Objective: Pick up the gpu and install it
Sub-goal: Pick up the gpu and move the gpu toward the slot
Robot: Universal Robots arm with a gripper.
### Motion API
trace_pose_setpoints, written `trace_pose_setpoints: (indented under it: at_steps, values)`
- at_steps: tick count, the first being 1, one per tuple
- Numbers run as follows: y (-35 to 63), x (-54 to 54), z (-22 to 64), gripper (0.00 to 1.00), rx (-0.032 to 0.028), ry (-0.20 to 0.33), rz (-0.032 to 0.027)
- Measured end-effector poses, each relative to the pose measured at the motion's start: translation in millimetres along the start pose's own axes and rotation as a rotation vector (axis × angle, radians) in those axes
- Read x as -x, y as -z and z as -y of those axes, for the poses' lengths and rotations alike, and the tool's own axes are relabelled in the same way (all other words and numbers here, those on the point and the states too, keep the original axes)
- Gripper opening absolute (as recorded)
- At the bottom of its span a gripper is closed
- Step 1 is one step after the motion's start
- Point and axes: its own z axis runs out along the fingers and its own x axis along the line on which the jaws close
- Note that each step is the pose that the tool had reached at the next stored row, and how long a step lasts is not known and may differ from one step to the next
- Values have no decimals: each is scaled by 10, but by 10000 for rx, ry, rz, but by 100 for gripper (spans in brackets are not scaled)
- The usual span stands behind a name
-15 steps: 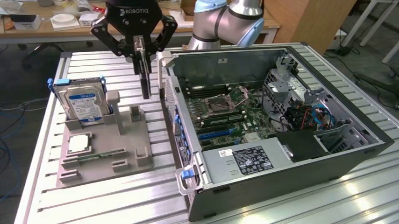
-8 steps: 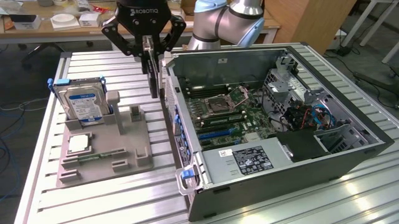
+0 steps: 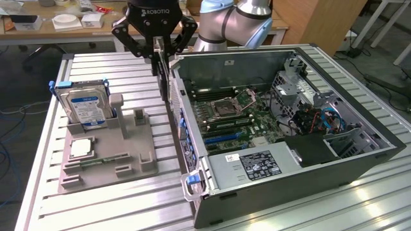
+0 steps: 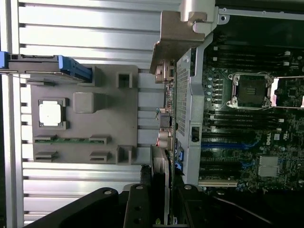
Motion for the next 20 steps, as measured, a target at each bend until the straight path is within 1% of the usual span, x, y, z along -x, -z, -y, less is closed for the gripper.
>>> trace_pose_setpoints:
  at_steps: [10,20]
  values:
    - [-10,166,3,27,0,0,13]
    - [-22,378,7,27,-1,0,22]
